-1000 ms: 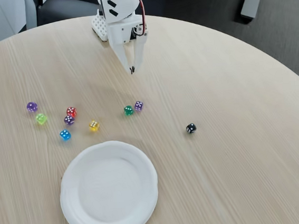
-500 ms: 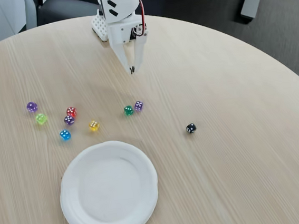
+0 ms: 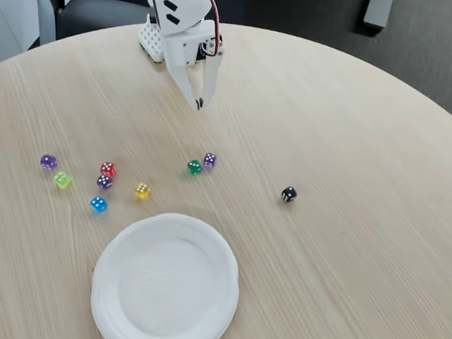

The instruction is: Pick a purple dice and put it in the plate.

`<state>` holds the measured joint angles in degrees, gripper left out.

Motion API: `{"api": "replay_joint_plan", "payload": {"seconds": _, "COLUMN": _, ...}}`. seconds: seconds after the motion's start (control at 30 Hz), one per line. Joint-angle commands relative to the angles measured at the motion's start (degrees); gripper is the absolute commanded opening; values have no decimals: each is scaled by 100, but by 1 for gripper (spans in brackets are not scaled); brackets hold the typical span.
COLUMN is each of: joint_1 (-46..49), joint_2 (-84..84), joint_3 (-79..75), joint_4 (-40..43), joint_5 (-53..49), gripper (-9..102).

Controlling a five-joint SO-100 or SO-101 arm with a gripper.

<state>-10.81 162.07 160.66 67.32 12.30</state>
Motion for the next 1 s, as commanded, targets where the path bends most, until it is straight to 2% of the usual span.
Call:
{"api": "replay_joint_plan", "payload": {"seconds": 0.0, "joint_1": -44, "joint_2": -554, "joint_3": -782, "joint_4": -53, "joint_5": 334, "gripper": 2}}
{"api": "replay_joint_plan", "payload": {"seconds": 0.3, "joint_1": -18, "joint_2": -2575, "joint_3": -3146, "joint_4": -44, "joint_5": 1310, "gripper": 2}}
{"api": "replay_joint_plan", "payload": {"seconds": 0.6, "joint_1": -44, "joint_2": -4816, "joint_3": -5449, "joint_4": 53, "joint_5": 2760, "gripper": 3}}
{"api": "replay_joint_plan", "payload": {"seconds": 0.97, "joint_1": -44, "joint_2": -6311, "joint_3": -5625, "joint_4": 62, "joint_5": 3270, "gripper": 1}}
